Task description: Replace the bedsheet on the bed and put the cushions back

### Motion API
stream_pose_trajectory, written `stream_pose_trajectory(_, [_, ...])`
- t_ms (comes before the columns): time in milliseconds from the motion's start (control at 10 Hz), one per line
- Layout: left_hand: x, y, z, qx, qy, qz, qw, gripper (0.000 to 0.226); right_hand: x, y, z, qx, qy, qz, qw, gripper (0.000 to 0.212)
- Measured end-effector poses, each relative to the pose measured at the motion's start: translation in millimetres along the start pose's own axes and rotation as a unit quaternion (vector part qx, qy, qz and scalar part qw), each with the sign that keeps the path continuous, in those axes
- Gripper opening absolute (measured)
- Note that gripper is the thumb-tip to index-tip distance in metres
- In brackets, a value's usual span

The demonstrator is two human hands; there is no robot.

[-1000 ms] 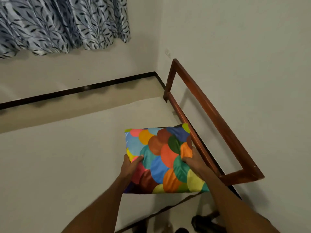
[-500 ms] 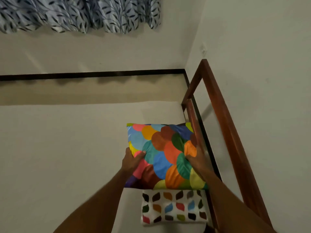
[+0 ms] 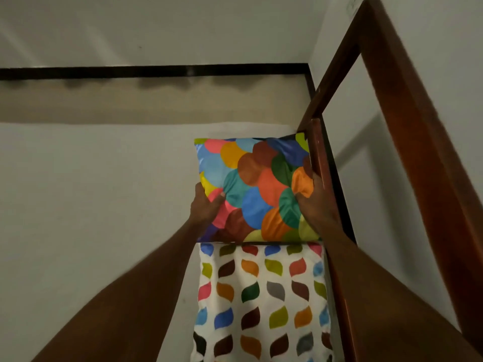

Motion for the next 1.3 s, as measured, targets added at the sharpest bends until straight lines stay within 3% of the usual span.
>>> stream_pose_trajectory(300, [-39.7,-22.2,38.9,-0.026,0.004,-0.028,0.999,0.089,43.5,-15.1,18.6,0.027,0.038,0.003,0.999,0.078])
stream_pose_trajectory(400, [-46.3,-19.4,41.8,-0.020,-0.025,-0.056,0.998,0.084,33.6,-7.2,25.4,0.049,0.098,-0.024,0.994,0.081])
stream_pose_trajectory(500, [-34.7,-14.7,32.2,0.034,-0.068,-0.047,0.996,0.089,19.4,19.0,28.2,0.101,0.229,0.019,0.968,0.084])
stream_pose_trajectory(600, [-7.6,0.8,22.0,0.104,-0.218,-0.025,0.970,0.087,2.2,50.6,49.3,0.062,0.337,-0.036,0.939,0.086])
stream_pose_trajectory(700, [24.3,8.4,43.9,0.064,-0.409,0.091,0.906,0.083,-2.4,75.0,81.1,-0.024,0.400,-0.081,0.913,0.081])
stream_pose_trajectory(800, [6.4,-1.8,86.0,-0.103,-0.461,0.119,0.874,0.085,8.5,75.4,102.7,-0.076,0.415,-0.088,0.902,0.090])
stream_pose_trajectory(900, [-6.5,-13.6,94.3,-0.138,-0.451,0.102,0.876,0.093,23.2,59.8,113.1,-0.100,0.406,-0.087,0.904,0.089])
stream_pose_trajectory(1000, [-19.3,-18.3,93.6,-0.123,-0.465,0.120,0.868,0.092,31.5,55.4,119.4,-0.105,0.415,-0.084,0.900,0.088])
stream_pose_trajectory(1100, [-21.6,5.8,84.1,-0.125,-0.450,0.115,0.877,0.081,30.5,67.7,119.8,-0.118,0.438,-0.068,0.889,0.090])
stream_pose_trajectory(1200, [-31.6,35.2,65.8,-0.176,-0.424,0.064,0.886,0.067,14.9,87.3,113.1,-0.142,0.418,-0.048,0.896,0.085])
stream_pose_trajectory(1300, [-28.9,92.7,52.0,-0.314,-0.418,0.022,0.852,0.053,-10.9,123.3,113.0,-0.183,0.399,-0.066,0.896,0.069])
Point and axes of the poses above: each hand's wrist, its own y-axis away from the middle knuckle, its own z-axis out of the palm, x = y × z, the point moved 10 cm from there along -y, towards the middle knuckle, and after that the axes turned 1 degree about -x, right-handed, at the moved point
